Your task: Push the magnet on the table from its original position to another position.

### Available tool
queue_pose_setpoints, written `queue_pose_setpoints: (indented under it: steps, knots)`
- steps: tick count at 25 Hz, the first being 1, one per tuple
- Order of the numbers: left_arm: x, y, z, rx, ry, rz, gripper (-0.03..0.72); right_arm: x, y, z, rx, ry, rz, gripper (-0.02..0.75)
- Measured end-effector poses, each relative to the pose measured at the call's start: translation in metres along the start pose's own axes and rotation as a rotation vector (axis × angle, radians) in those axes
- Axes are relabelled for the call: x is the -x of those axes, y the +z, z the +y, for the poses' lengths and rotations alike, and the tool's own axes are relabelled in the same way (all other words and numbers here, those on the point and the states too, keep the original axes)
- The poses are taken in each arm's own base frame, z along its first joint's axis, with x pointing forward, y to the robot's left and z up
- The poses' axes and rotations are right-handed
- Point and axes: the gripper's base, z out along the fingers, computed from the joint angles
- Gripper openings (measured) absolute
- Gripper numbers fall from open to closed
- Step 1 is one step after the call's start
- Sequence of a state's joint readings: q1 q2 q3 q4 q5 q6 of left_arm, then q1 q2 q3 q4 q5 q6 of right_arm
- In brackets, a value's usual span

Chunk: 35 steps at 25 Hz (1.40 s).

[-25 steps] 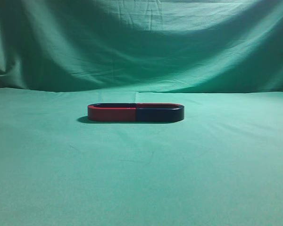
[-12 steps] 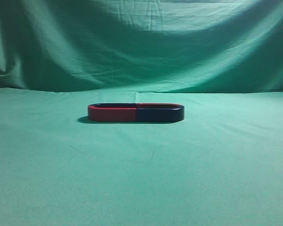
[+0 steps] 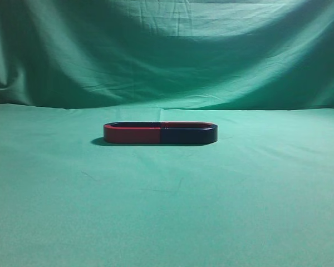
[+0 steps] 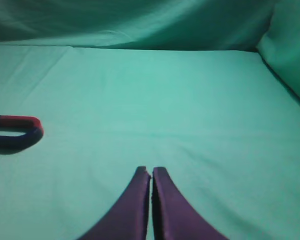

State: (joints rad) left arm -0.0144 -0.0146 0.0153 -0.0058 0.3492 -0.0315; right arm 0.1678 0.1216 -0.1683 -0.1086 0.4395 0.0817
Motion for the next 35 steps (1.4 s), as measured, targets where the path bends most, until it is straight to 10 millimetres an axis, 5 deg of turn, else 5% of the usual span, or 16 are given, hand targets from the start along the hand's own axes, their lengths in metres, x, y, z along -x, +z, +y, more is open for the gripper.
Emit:
queue_pose_setpoints:
  steps: [8,35]
  knots:
    - [0.0,0.0,0.0,0.0,0.0,0.0,0.372,-0.053,0.011,0.0,-0.037,0.02,0.03,0.0]
    - [0.0,0.0,0.0,0.0,0.0,0.0,0.372,-0.054,0.011,0.0,-0.038,0.017,0.031,0.0]
